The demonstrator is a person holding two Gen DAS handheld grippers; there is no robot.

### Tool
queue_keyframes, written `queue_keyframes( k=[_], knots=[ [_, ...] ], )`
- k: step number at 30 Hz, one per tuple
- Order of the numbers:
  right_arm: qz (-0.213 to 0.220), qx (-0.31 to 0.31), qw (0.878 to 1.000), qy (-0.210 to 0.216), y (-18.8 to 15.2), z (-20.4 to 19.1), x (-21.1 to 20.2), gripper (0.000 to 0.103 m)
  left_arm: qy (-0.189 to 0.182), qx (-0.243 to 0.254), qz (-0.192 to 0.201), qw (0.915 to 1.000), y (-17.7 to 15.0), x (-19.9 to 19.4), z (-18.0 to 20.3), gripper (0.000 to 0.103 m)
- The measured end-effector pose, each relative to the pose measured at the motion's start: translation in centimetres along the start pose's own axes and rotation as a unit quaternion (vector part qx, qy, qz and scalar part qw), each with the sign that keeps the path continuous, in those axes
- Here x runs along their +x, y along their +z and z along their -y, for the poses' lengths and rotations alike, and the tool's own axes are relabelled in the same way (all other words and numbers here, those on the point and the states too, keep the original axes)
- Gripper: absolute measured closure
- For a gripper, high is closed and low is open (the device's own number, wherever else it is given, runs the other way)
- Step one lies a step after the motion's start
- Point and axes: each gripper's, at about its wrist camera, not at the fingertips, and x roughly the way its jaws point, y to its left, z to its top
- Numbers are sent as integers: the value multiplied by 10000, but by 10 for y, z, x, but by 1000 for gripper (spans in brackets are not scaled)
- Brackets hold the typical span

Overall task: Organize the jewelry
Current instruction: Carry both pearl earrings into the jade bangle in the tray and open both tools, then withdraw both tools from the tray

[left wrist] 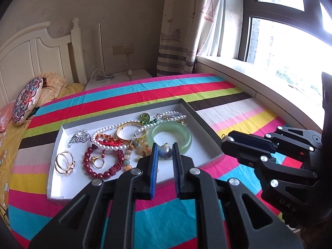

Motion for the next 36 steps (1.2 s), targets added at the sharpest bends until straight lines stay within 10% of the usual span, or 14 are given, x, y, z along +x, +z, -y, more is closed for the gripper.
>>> queue_keyframes(
  k=[31,36],
  knots=[
    [-929,185,9955,-28,23,4,100,87,-855,-940,-793,9887,42,95,-30,89],
    [-922,205,9955,-42,23,5,98,74,-759,-981,-722,9897,41,92,-33,54]
  ],
)
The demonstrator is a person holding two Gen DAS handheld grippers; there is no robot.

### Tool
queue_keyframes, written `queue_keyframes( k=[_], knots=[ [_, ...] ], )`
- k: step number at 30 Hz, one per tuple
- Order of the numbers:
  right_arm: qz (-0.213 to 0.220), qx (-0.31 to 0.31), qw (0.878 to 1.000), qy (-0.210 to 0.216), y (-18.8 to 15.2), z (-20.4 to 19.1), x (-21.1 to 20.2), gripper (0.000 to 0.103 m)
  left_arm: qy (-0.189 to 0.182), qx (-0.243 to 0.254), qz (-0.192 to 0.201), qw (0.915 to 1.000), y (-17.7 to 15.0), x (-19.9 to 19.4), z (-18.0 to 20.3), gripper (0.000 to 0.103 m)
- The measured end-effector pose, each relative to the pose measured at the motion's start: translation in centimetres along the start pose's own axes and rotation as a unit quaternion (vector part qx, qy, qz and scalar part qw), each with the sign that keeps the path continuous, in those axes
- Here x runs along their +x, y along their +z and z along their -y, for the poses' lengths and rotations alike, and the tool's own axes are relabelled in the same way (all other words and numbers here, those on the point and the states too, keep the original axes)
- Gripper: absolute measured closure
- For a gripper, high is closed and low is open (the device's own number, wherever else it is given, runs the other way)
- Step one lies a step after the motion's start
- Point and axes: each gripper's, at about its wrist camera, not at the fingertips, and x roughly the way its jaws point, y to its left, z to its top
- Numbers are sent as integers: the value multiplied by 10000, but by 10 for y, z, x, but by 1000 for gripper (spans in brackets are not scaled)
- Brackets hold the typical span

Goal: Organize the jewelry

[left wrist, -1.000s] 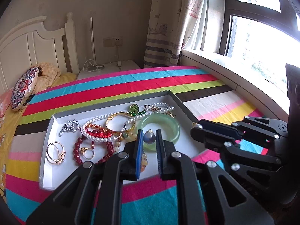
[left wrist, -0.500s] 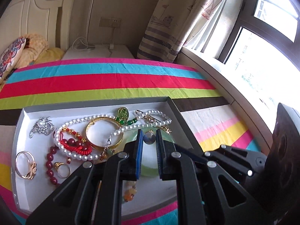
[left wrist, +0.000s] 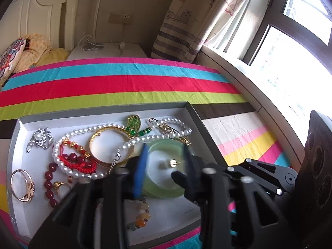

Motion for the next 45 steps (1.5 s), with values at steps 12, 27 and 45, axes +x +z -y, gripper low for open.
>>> queue_keyframes(
  k=[12,27,45],
  knots=[
    [422,573,9973,-169,-8,19,-33,43,1559,492,1587,9737,1,-92,6,2],
    [1454,899,9847,-331,-13,-2,-123,17,2231,352,2247,9479,-59,-175,13,2],
    [1217,726,9865,-823,-54,-42,-82,17,2470,219,2063,9465,-116,-139,-13,2]
  ],
)
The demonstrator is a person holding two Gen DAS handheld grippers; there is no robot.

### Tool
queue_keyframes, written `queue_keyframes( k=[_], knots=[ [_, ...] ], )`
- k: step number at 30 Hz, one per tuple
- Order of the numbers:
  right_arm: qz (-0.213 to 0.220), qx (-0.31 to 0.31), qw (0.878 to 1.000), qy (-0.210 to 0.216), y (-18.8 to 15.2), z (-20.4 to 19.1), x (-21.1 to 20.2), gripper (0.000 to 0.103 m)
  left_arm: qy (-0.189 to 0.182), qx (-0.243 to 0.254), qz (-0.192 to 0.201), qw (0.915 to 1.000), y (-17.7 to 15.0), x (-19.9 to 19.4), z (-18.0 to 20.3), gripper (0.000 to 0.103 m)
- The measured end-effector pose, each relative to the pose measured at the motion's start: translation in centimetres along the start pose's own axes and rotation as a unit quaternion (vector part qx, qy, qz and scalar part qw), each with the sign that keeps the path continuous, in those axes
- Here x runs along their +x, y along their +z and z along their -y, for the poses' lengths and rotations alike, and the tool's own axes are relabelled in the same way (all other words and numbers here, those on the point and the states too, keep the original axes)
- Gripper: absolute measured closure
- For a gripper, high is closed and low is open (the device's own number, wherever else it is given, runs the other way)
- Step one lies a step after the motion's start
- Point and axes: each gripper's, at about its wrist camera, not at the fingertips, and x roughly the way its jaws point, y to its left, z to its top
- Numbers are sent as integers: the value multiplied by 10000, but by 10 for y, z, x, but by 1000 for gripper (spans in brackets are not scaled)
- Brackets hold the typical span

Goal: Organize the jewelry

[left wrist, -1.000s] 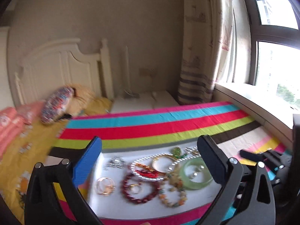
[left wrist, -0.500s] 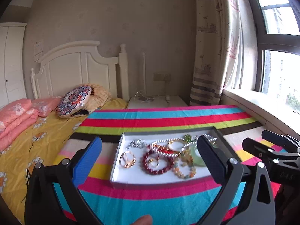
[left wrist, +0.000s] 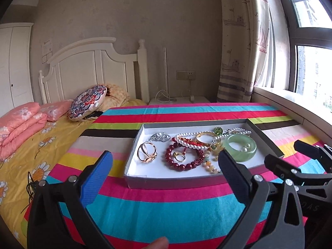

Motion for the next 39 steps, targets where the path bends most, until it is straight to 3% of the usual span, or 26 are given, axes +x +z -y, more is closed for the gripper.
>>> queue_keyframes(
  k=[39],
  knots=[
    [72,72,9999,-26,-2,3,-3,17,-38,-105,43,9999,0,-1,-2,2]
  ],
)
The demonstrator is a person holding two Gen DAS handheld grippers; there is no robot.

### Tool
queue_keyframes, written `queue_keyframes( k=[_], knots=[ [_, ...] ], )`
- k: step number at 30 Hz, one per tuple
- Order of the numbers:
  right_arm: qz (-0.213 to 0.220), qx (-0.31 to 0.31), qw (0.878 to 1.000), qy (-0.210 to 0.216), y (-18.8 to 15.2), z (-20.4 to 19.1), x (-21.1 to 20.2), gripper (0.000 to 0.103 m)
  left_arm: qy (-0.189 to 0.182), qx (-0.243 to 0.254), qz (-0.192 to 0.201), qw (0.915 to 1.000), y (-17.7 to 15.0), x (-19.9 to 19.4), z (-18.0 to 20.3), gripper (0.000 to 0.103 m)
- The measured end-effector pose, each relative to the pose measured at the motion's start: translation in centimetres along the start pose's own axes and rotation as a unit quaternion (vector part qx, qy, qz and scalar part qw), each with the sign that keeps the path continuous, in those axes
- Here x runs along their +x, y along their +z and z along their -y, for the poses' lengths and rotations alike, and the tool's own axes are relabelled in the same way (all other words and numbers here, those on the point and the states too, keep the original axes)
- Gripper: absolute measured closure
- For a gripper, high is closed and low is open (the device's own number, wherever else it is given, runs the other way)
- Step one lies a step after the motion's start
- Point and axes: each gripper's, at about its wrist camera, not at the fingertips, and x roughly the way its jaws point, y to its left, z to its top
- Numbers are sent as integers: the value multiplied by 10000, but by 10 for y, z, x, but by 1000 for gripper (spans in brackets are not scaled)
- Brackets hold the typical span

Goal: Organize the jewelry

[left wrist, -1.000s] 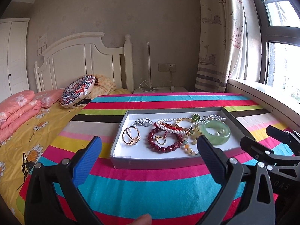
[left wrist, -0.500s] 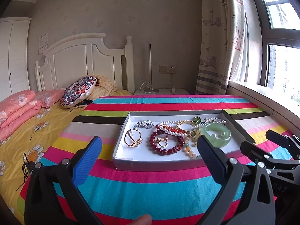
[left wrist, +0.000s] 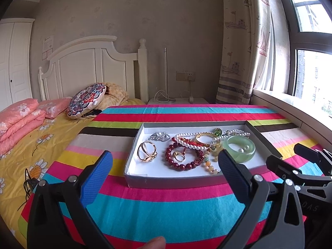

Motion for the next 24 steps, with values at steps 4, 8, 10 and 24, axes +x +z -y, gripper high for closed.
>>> queue_keyframes(
  k=[4,8,10,24],
  knots=[
    [0,5,10000,6,0,0,0,17,-14,-6,-5,10000,-1,0,0,2],
    [-1,6,10000,2,0,0,0,17,-17,-8,-3,10000,-1,0,0,2],
    [-19,5,10000,3,0,0,1,17,-17,-12,0,10000,-1,0,0,2],
    [-21,23,10000,8,-1,0,0,17,-64,6,62,10000,-1,-4,2,2]
  ],
)
